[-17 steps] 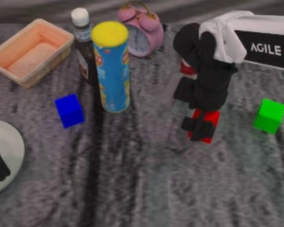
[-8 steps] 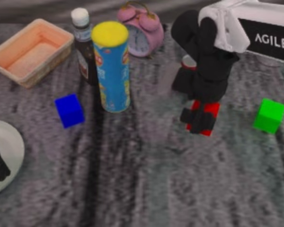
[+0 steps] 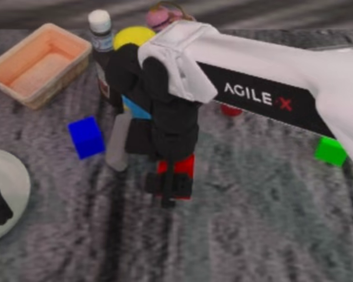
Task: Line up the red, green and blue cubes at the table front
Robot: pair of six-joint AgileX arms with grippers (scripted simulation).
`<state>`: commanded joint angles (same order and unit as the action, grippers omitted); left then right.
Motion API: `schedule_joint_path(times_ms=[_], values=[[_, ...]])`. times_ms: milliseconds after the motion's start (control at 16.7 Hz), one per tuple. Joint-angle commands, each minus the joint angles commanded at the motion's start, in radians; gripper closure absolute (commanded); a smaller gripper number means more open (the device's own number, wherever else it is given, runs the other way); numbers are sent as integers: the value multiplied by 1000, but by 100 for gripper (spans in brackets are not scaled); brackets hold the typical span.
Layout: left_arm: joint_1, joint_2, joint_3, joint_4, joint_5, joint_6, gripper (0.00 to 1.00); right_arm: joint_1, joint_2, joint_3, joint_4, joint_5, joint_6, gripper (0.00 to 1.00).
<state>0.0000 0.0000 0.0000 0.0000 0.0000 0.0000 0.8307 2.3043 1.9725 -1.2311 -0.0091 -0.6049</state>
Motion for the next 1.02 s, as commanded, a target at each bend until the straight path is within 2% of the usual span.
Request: schedule_joint_path(times_ms=[180,300,660,1020], values=[[0,0,0,0,0,0,0,116,34,80,-43,-1,16,100],[0,0,0,0,0,0,0,149,43,105,-55,-1,21,100],[0,0,0,0,0,0,0,149,41,89,-37,-1,22,100],[0,0,0,0,0,0,0,151,82,-71,164,-1,24,100]])
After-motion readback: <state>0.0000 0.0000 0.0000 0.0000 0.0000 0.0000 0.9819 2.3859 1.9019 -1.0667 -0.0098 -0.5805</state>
